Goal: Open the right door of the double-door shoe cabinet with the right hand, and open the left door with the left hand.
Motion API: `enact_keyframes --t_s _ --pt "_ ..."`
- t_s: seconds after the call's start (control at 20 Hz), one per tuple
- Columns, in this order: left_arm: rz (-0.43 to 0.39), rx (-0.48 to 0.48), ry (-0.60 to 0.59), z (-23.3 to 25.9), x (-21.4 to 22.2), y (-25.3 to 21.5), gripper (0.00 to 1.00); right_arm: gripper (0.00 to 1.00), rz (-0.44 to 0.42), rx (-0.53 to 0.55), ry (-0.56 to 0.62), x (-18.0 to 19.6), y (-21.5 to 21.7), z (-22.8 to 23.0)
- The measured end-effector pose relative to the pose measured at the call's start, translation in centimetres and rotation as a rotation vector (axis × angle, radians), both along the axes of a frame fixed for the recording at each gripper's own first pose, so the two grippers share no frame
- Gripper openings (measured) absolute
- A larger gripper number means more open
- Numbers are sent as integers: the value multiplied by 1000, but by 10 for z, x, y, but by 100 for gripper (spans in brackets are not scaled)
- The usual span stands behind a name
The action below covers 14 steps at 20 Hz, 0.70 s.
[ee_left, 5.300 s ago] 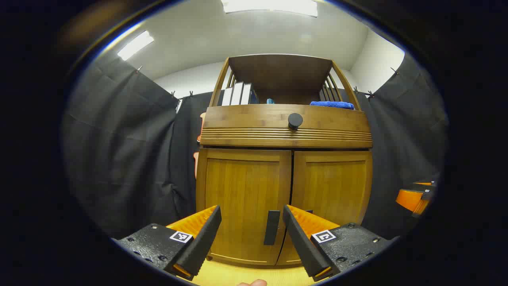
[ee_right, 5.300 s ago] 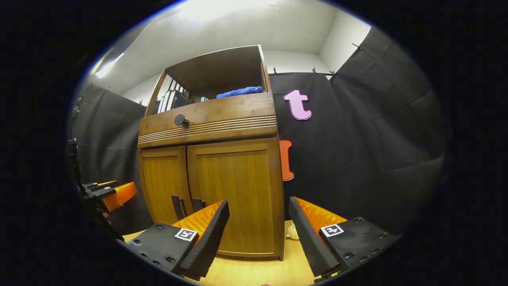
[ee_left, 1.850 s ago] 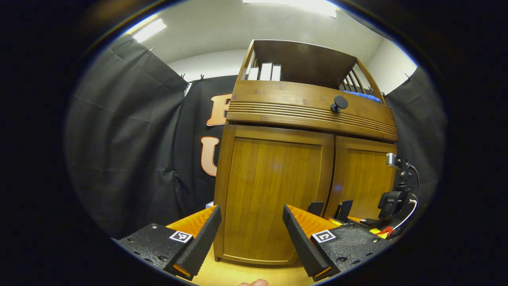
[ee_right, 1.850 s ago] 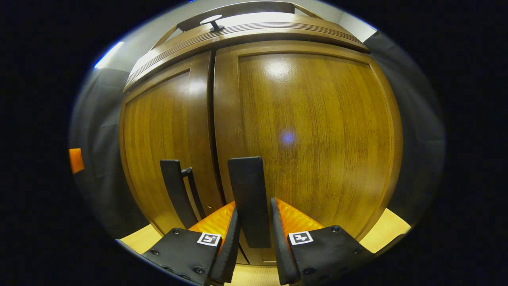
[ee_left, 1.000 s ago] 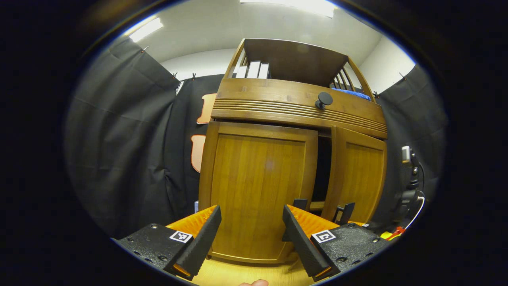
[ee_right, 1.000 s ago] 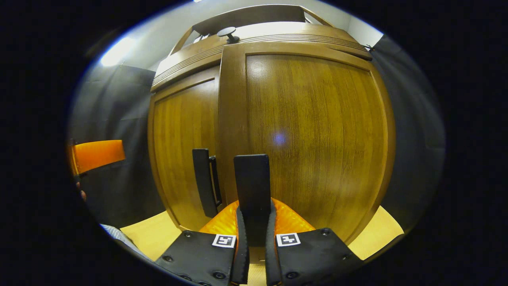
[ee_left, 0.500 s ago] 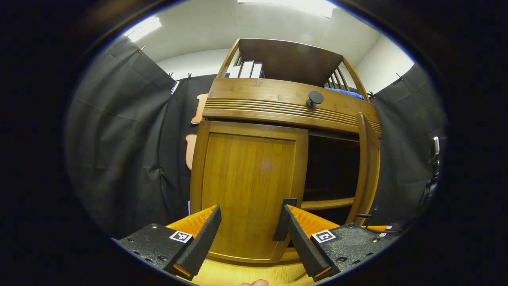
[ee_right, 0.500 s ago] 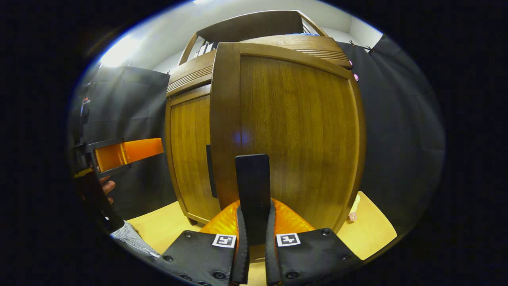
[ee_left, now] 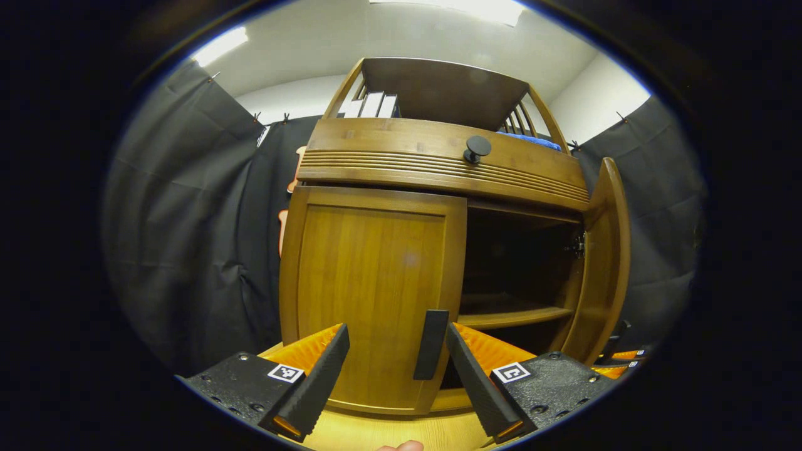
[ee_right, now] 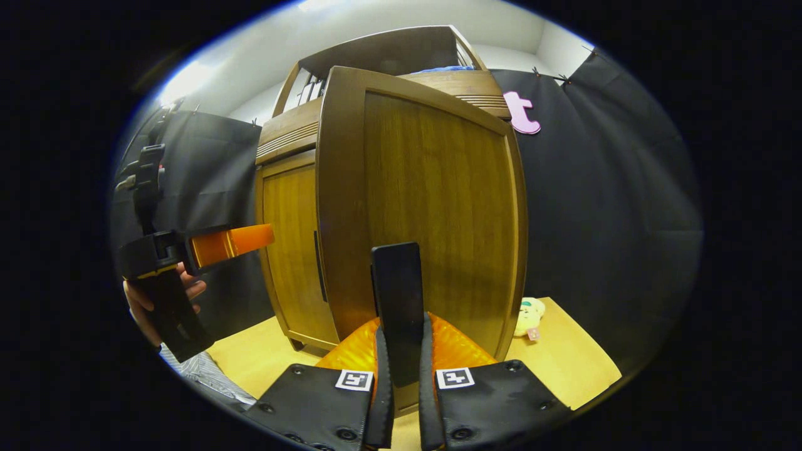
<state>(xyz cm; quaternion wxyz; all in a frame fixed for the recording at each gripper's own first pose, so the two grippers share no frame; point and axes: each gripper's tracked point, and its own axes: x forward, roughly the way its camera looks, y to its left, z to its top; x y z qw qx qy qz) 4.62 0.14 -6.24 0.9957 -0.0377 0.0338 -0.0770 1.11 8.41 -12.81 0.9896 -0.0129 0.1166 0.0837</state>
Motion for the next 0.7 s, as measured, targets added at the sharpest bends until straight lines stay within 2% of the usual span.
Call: enact_keyframes --t_s 0.05,0.1,0.2,0.25,0.3,0.35,0.45,0.5,0.7 --pt "-6 -4 -3 0 1 -3 92 23 -12 -2 -1 -2 -5 1" --pt "-10 -7 -8 1 2 -6 95 24 -26 -3 -3 -6 -10 4" --pt "-18 -11 -18 2 5 -11 95 24 -54 -12 -9 -14 -21 9" --pt "-25 -10 -20 1 5 -16 95 19 -70 -24 -9 -17 -27 11" --pt "-30 -10 -21 1 5 -19 93 23 -86 -37 -9 -19 -33 10" --pt "-34 -13 -24 1 6 -21 92 19 -102 -50 -12 -20 -39 11" --pt "-43 -18 -23 1 7 -27 92 18 -128 -62 -17 -25 -51 15" --pt "-49 -20 -22 1 7 -30 95 23 -132 -61 -17 -27 -55 16" --pt "-68 -25 -10 -5 5 -41 95 23 -152 -39 -17 -36 -71 17"
